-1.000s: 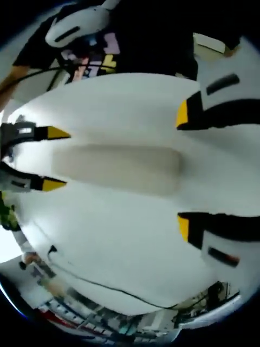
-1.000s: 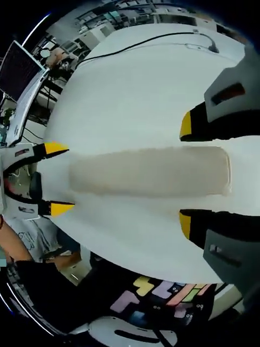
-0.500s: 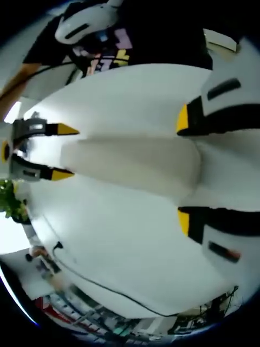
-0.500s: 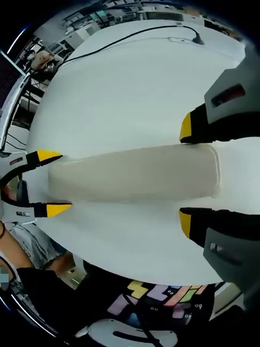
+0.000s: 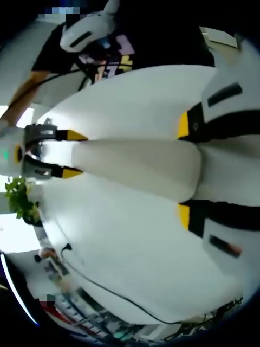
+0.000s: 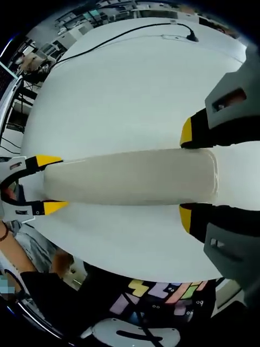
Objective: Arrange the utensils inside the cutlery case until each visible utensil rests in its matching compartment.
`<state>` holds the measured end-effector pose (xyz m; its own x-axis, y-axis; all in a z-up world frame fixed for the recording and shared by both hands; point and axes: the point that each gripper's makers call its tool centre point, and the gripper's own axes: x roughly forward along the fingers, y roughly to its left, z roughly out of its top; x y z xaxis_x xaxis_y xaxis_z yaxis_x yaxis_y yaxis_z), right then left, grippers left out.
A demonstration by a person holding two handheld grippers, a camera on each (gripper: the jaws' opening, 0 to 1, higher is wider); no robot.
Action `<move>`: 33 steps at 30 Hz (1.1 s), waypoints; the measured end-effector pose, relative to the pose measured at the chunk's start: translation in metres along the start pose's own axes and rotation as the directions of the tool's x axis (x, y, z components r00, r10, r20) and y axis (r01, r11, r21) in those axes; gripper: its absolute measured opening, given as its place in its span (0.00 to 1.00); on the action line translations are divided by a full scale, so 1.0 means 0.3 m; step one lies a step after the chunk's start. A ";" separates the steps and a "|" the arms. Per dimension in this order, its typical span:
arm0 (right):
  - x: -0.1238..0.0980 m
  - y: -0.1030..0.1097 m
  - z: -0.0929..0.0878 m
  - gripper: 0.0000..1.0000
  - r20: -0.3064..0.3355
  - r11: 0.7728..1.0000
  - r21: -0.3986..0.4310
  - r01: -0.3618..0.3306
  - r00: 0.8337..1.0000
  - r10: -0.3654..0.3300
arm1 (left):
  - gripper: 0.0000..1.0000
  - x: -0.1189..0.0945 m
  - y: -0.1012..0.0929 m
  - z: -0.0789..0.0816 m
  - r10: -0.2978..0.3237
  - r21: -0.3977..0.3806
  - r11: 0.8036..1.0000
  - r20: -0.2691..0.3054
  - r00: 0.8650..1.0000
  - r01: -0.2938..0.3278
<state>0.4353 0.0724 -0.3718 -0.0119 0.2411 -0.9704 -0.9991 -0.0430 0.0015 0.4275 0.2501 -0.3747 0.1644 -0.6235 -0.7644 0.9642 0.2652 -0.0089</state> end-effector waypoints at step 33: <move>-0.091 0.032 0.022 0.36 -0.072 0.998 -0.061 0.004 0.997 -0.009 | 0.46 0.097 -0.071 0.083 -0.096 0.094 0.993 0.205 0.974 0.078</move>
<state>0.4258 0.0717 -0.3439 -0.0001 0.1715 -0.9852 -0.9947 -0.1010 -0.0174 0.4170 0.2081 -0.3806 0.1102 -0.7835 -0.6115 0.9893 0.1456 -0.0082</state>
